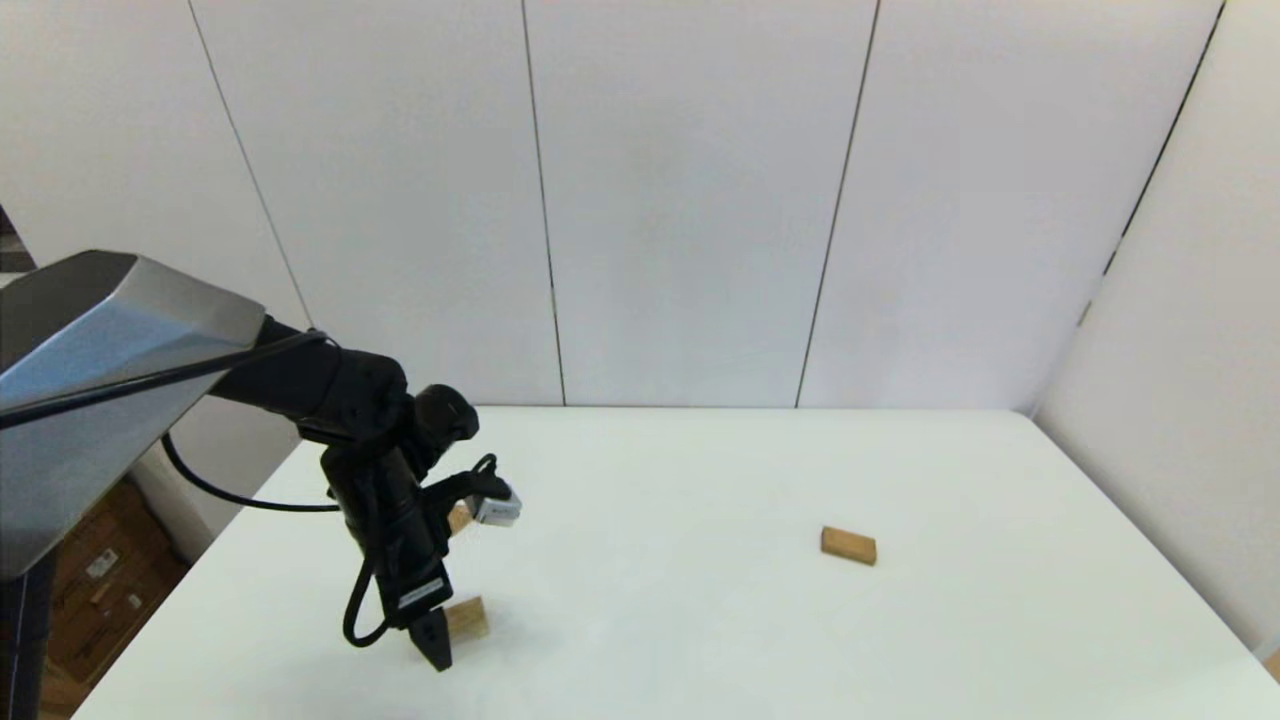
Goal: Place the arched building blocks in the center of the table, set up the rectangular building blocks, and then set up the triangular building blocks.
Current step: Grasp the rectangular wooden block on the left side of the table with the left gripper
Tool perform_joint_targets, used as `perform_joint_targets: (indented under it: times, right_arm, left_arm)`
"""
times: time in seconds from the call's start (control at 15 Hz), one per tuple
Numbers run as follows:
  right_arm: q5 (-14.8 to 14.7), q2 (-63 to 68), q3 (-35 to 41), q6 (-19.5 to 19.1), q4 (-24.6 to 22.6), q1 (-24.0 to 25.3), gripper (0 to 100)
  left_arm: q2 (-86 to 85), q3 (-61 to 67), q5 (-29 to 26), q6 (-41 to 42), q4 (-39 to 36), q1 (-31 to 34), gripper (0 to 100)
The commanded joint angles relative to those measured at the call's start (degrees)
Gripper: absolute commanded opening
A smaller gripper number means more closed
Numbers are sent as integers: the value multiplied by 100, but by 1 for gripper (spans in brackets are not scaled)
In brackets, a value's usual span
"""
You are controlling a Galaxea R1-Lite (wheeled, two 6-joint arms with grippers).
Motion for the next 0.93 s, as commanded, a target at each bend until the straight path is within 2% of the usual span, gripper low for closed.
perform_joint_targets:
  times: [0.07,0.6,0.93]
  right_arm:
    - [10,7,0,-1,-2,0,100]
    - [10,7,0,-1,-2,0,100]
    - [1,7,0,-1,-2,0,100]
  left_arm:
    - [246,-9,3,210,-133,50,100]
    - [606,-17,12,614,-722,103,100]
    - [800,-132,12,605,-784,94,100]
